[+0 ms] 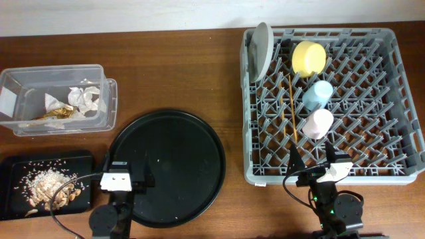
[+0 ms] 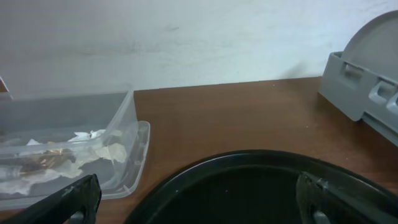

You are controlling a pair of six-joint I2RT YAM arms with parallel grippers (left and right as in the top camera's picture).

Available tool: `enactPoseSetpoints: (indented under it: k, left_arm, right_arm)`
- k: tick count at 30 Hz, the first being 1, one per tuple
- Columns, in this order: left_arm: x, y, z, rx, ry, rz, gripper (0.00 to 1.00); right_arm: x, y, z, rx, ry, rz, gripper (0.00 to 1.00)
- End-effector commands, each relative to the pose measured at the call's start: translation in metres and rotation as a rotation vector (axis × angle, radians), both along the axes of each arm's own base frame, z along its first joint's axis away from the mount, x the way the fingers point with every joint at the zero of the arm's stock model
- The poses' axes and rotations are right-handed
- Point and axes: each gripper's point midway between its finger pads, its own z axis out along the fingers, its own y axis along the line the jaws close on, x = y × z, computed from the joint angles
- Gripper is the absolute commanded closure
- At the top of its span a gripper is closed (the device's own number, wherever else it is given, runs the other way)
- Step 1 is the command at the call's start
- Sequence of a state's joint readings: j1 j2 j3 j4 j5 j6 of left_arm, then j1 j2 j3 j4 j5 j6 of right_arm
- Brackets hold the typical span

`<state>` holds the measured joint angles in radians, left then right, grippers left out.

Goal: Sort waste into correct bins and load items into the dishwasher rack

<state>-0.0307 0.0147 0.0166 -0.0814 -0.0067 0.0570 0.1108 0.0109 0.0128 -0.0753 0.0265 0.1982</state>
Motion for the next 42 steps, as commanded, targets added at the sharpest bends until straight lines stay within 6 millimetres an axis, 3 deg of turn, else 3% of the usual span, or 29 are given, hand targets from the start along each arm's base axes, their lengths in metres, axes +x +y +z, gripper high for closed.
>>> enactPoseSetpoints:
  k: [1,4,7,8,11,42]
  left_arm:
    - [0.0,-0.001,-0.002,0.034,-0.004,-0.014,0.01]
    - [0.0,-0.001,0.004,0.034,-0.025,-0.014,0.01]
    - [0.0,-0.001,0.027,0.042,-0.12,-0.012,0.01]
    - [0.0,0.0,0.027,0.051,-0.119,-0.005,0.01]
    - [0.0,0.013,-0.002,0.052,-0.001,0.042,0.01]
    - [0.0,0.014,-0.002,0.052,0.001,0.049,0.01]
  right_arm:
    - [0.0,-0.004,-0.003,-0.012,0.003,-0.017,0.02]
    - [0.0,-0.004,-0.003,-0.012,0.003,-0.017,0.02]
    - [0.0,-0.004,-0.003,-0.012,0.003,-0.017,0.02]
    - [0.0,-0.004,-0.003,-0.012,0.003,-0.017,0.02]
    - [0.0,-0.004,-0.003,-0.012,0.003,-0.017,0.02]
    - [0.0,-0.004,-0.003,-0.012,0.003,-0.017,0.02]
